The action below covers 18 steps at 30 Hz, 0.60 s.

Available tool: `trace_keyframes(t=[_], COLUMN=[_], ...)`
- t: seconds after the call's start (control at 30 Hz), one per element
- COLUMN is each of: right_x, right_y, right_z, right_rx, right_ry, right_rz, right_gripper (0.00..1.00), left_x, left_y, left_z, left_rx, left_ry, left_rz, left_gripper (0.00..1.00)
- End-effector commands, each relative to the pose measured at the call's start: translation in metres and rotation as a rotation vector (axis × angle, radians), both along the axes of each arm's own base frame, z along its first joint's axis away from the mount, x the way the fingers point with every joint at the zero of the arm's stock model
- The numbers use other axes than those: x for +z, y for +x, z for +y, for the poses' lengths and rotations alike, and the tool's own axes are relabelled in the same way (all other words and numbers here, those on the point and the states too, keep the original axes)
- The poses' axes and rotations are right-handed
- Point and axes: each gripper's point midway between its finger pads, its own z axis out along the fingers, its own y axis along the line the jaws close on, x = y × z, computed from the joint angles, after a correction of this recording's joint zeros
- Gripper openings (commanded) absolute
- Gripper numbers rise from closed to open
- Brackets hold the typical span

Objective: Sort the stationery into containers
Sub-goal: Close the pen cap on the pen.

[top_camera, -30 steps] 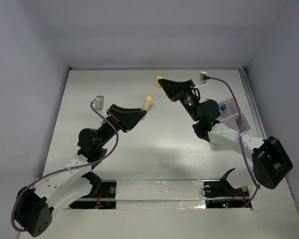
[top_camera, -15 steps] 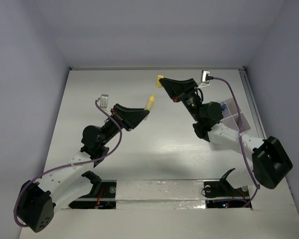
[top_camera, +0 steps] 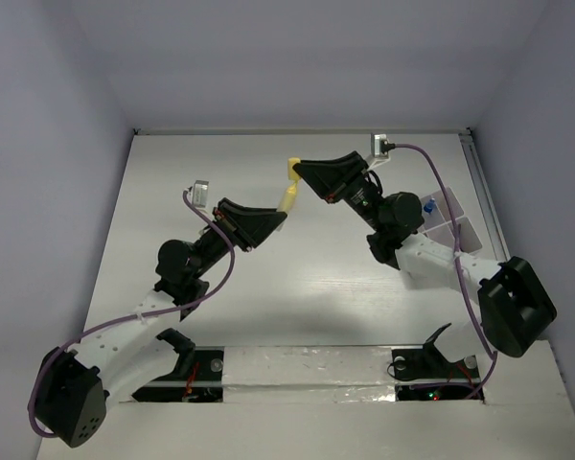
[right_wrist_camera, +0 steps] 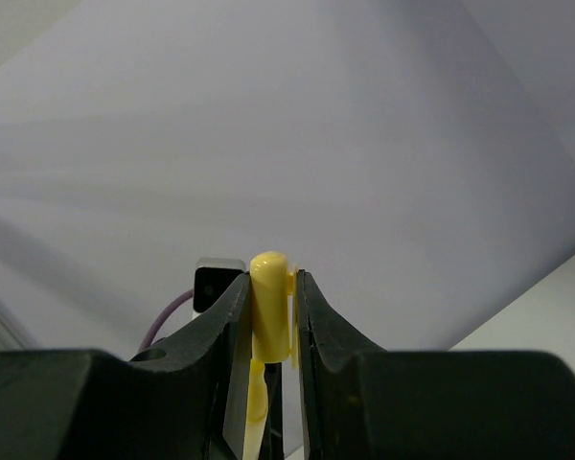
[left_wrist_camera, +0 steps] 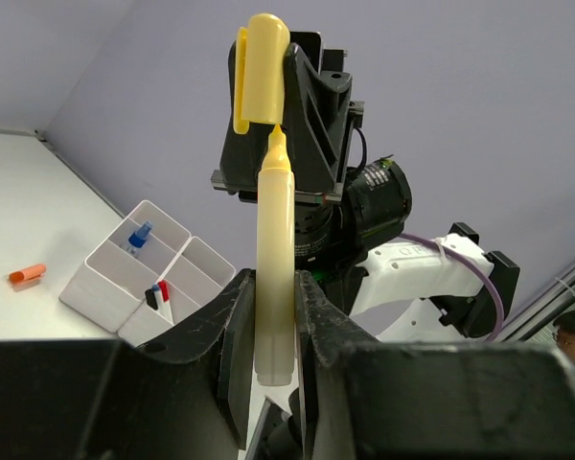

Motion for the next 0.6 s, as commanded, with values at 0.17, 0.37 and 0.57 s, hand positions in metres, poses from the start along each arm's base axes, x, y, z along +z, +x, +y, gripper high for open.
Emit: trace_keyframes(t=[0.17,0.37,0.57], right_x=[0.021,0.021,0.011], right_y=[-0.021,-0.026,-0.032], right_z=[-0.005,-0.004,0.007], right_rx=[0.039,0.05,0.095], right_ry=[0.05,0.053,0.041], right_rz=[-0.102,-0.114,-0.113], right_gripper=[0.04,0.04,0.05], left_x=[0.038,0.037,0.047], left_y=[-0.009,-0.007,-0.007], left_z=[0.011,0.012,0.014], left_rx=[0.017,0.021,0.038], left_ry=[-0.079,-0.089,-0.103], left_rz=[-0.117,-0.115,-0.16], left_gripper=[0.0,0.0,0.0])
